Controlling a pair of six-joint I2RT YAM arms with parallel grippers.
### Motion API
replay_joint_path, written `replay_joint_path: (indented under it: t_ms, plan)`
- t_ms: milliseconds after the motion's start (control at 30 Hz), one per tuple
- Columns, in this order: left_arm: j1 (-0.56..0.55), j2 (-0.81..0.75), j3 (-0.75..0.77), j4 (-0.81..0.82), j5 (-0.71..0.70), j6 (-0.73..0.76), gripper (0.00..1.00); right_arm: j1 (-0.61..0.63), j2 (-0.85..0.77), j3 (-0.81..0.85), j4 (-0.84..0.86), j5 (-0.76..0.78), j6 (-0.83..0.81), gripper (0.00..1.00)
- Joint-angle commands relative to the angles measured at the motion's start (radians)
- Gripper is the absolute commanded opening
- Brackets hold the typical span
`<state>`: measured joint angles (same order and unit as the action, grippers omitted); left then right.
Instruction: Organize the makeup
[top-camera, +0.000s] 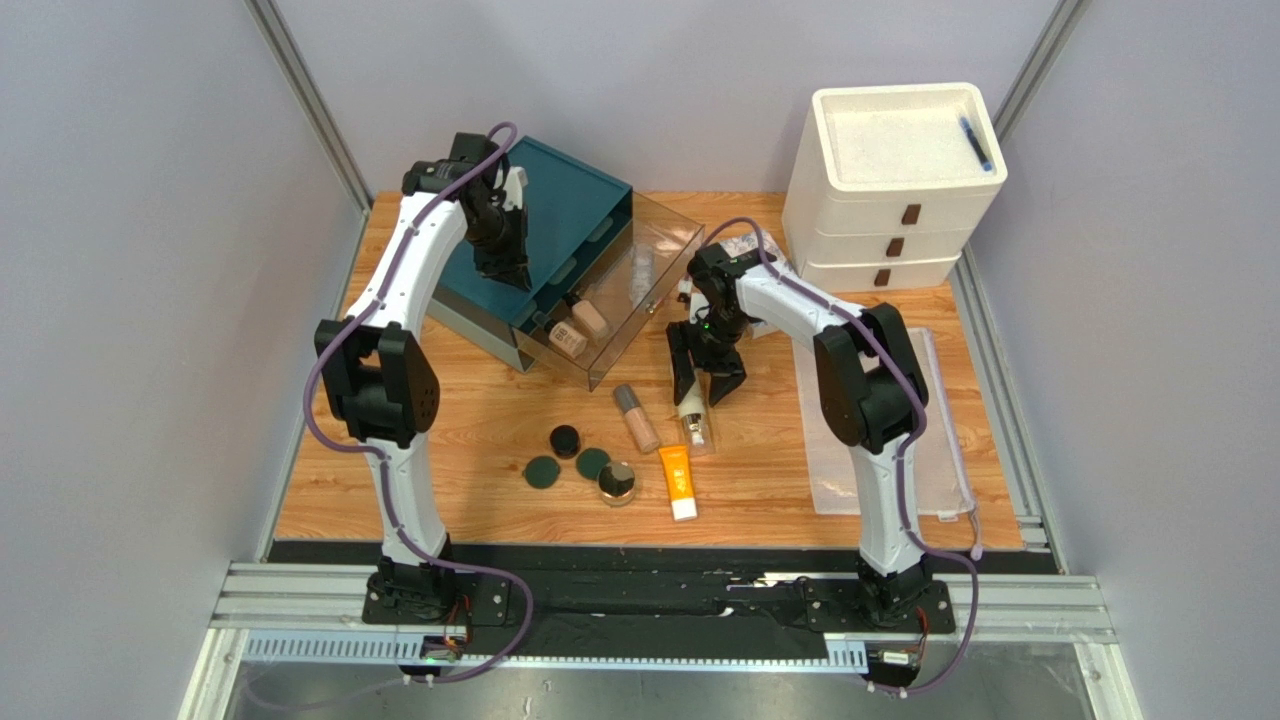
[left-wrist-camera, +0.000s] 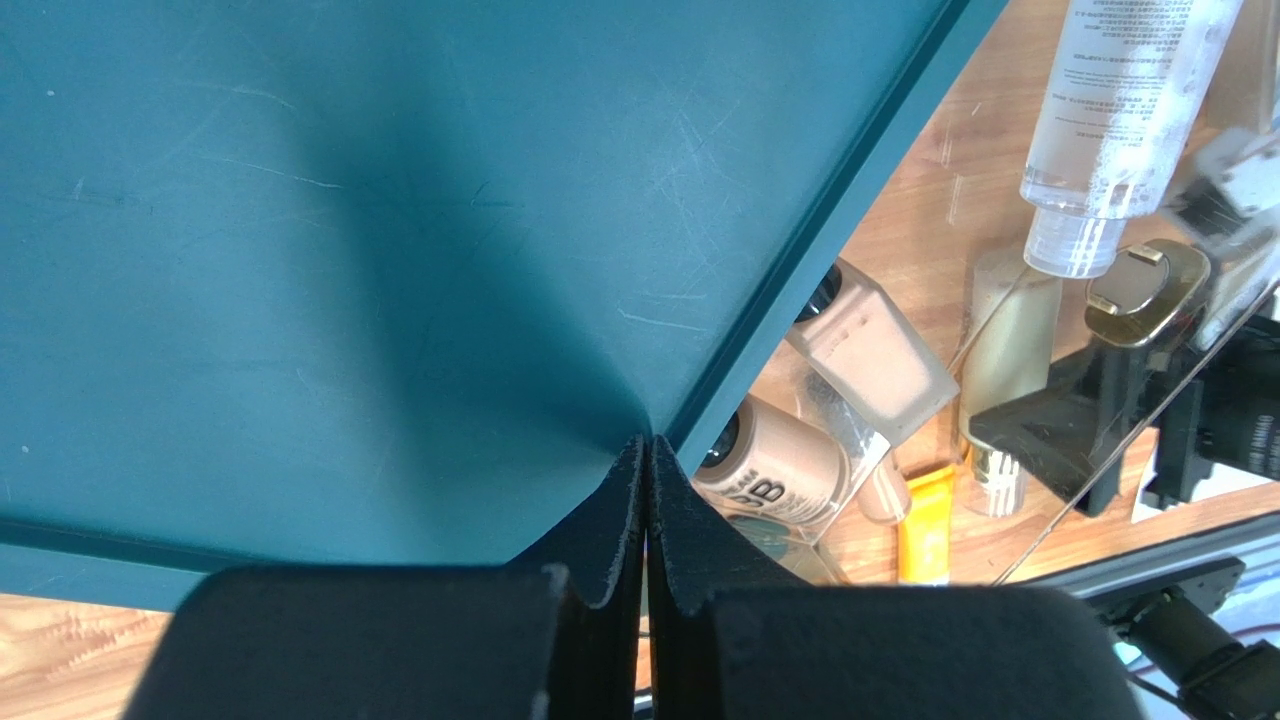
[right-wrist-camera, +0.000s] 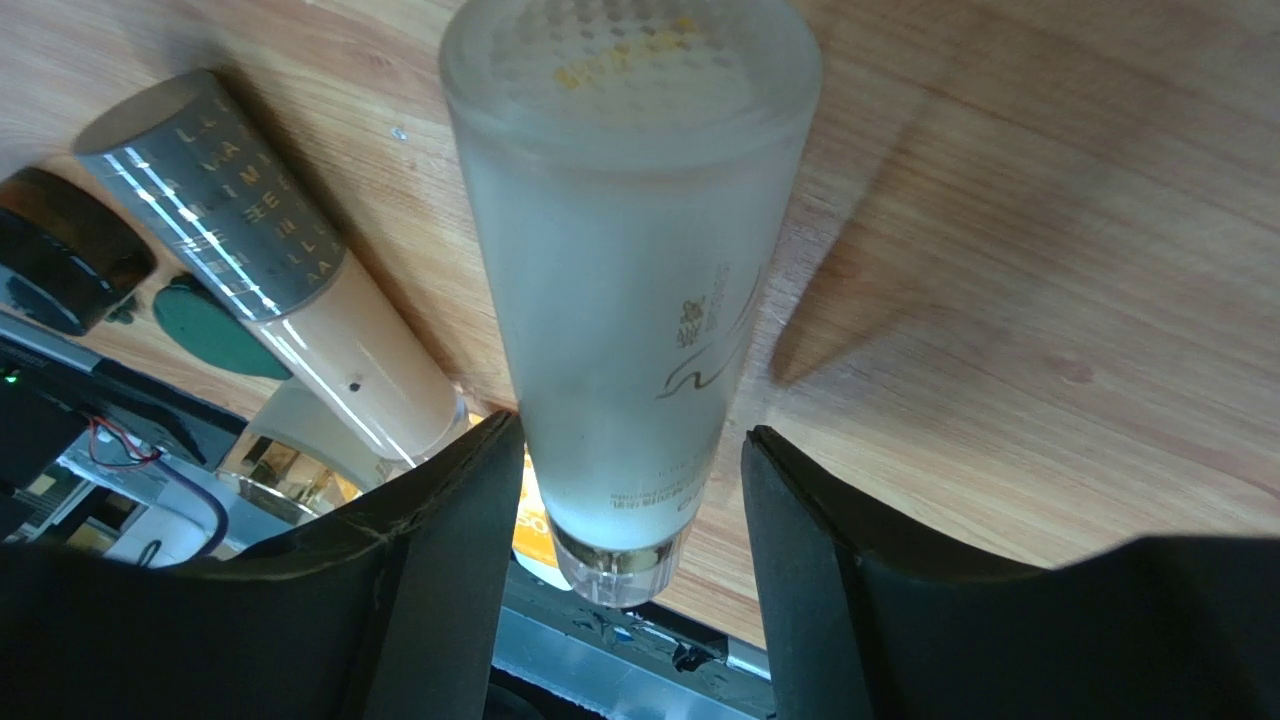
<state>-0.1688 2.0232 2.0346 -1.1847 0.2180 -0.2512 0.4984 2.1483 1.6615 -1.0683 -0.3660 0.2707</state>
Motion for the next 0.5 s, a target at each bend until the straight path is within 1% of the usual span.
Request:
replay_joint_path:
  t_ms: [0,33,100,133,167,200,333,467]
  plan:
    - [-0.021,0.074,-0.067,-0.118,-0.019,0.038,0.0,0.011,0.013,-0.006,0.019,0.05,0.01,0.55]
    - [-0.021,0.075,-0.062,-0.118,-0.019,0.038,0.0,0.011,0.013,-0.006,0.016,0.068,0.012,0.5]
    - [-0.021,0.077,-0.057,-0.121,-0.017,0.036,0.0,0.009,0.013,-0.011,0.008,0.104,0.01,0.35]
    - [-0.021,0.078,-0.053,-0.122,-0.019,0.038,0.0,0.009,0.016,-0.016,0.004,0.13,0.013,0.25]
    - [-0.021,0.08,-0.051,-0.124,-0.019,0.038,0.0,0.008,0.018,-0.019,0.001,0.139,0.015,0.07]
    - [-0.021,0.08,-0.048,-0.124,-0.017,0.038,0.0,0.005,0.021,-0.017,-0.013,0.15,0.013,0.0]
    - [-0.021,0.074,-0.054,-0.116,-0.02,0.033,0.0,-0.014,-0.002,-0.028,-0.024,0.211,0.016,0.0]
    - [-0.021,0.074,-0.054,-0.116,-0.019,0.03,0.0,-0.055,-0.063,-0.029,-0.013,0.226,0.007,0.0]
